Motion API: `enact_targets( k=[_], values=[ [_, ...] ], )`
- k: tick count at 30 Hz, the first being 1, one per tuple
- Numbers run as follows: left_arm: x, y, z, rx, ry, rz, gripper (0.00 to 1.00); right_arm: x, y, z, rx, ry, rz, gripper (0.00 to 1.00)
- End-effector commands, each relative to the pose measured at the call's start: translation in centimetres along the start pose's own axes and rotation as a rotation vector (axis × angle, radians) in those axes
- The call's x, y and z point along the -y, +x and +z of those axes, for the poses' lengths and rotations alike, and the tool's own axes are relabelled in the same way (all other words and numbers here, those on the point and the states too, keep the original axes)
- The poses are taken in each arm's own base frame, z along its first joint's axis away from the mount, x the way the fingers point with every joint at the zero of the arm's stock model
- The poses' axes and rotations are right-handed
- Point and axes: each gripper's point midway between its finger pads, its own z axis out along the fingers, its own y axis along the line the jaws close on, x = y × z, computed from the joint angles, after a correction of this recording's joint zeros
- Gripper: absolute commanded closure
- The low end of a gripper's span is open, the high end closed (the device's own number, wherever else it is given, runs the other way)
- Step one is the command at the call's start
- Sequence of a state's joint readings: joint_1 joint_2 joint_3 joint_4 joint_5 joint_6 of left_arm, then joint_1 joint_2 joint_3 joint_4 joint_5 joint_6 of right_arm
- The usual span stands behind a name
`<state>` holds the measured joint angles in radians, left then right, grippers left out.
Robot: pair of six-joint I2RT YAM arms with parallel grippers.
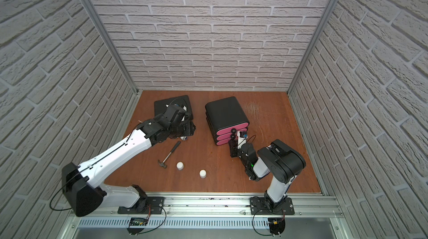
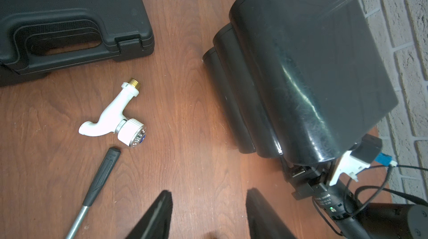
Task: Put the paint cans in the drawer according to color
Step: Open the drawer in the storage box.
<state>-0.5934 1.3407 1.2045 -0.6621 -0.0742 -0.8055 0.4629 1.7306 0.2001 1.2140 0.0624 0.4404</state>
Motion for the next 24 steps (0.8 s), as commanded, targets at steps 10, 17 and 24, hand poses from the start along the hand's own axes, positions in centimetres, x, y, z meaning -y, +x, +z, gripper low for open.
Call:
enact_targets(
  k=[10, 17, 24],
  values=[
    [-0.2, -0.3, -0.8, 0.03, 0.014, -0.012, 0.44, -1.1, -0.6, -0.2, 0.031, -0.057, 0.049, 0.78],
    [0.8, -0.4, -1.0, 0.032, 0.054, 0.021, 0.43, -0.4, 0.6, -1.5, -0.002, -0.039, 0.05, 0.79],
    [4.7, 0.0, -0.4, 0.0, 0.091, 0.171, 0.4, 0.2, 1.8, -2.8, -0.045, -0.019, 0.055, 0.79]
  ],
)
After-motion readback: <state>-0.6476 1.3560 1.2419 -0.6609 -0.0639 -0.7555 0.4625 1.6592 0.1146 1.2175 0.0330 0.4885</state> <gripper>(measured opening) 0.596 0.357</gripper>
